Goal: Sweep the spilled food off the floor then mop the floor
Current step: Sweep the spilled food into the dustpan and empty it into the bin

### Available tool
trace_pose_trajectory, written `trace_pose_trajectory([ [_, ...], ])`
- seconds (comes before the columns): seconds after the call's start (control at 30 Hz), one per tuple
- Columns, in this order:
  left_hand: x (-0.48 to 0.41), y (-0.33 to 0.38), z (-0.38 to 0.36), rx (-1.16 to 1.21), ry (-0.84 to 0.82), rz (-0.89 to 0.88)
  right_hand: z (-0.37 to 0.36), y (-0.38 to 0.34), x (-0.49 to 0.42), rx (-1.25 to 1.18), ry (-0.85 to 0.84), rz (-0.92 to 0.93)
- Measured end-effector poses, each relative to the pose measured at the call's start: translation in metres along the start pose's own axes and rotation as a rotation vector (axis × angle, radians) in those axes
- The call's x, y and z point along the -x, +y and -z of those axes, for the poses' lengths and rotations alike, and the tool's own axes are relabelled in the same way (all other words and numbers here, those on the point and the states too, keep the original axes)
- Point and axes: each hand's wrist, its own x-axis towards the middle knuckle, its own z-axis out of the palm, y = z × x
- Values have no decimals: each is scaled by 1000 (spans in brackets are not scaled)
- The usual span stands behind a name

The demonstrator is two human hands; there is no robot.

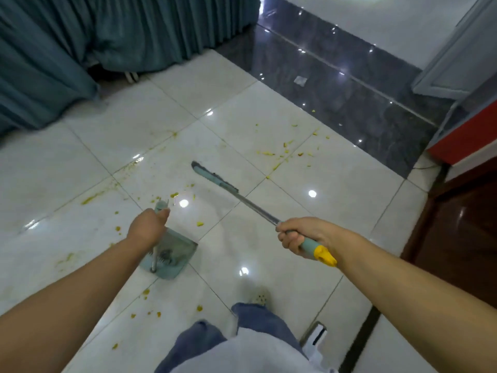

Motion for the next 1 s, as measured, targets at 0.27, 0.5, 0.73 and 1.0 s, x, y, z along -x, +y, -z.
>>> trace_pose_trajectory([
  [0.27, -8, -14, 5, 118, 103, 214, -20, -69, -73, -12, -82, -246],
  [0.5, -32, -33, 33, 156, 201, 301, -78, -95, -132, 88, -90, -404],
  [0.73, -78, -36, 53, 108, 226, 349, -125, -111, -191, 213, -13, -441],
  [1.0, -119, -21, 52, 117, 262, 327, -135, -186, -228, 86, 1, -373],
])
